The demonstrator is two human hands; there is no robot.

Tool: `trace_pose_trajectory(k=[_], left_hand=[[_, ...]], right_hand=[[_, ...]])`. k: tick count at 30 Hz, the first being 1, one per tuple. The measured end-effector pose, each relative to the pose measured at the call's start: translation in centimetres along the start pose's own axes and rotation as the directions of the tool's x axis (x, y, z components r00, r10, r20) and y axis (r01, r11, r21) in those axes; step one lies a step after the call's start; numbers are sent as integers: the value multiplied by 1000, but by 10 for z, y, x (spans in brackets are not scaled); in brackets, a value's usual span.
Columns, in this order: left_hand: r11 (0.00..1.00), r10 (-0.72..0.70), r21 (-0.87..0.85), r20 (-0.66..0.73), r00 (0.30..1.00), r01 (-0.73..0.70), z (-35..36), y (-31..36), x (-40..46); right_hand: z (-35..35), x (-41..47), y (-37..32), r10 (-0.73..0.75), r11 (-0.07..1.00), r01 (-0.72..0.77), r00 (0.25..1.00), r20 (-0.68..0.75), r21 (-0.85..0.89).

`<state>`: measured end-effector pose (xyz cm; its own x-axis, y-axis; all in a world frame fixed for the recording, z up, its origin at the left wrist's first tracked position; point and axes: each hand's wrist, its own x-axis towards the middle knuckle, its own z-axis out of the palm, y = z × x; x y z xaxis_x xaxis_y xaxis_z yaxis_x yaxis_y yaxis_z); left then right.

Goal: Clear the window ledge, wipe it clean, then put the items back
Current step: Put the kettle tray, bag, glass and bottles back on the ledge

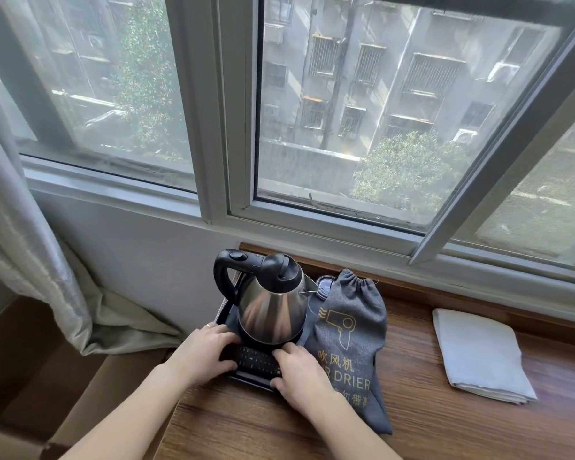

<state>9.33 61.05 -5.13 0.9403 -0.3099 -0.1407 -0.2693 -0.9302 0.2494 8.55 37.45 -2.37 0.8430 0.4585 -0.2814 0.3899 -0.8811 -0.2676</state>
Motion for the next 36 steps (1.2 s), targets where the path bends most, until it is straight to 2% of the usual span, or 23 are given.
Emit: trace_pose_trajectory(k=[11,17,21,27,33,36], left_hand=[[990,-75,-110,76,994,83,-3,5,2],[988,-95,-108,144,985,111,-6,5,2],[989,-112,-87,127,986,123,-7,9,-2],[975,-146,-177,-42,988,137,-20,28,-12],[929,-108,-362,-58,992,80,-48,76,-13],[915,-55,-403,-82,995,17,-62,104,-3]], right_hand=[[3,4,3,33,999,-33,999,10,13],[-4,7,0,60,998,-62,995,76,26],[-4,5,-3,67,997,-71,995,79,39],[-16,-6,2,87,981,-75,995,-57,180],[-41,-24,12,138,954,-59,957,-256,295],[-56,-39,24,159,953,-55,928,-338,296]])
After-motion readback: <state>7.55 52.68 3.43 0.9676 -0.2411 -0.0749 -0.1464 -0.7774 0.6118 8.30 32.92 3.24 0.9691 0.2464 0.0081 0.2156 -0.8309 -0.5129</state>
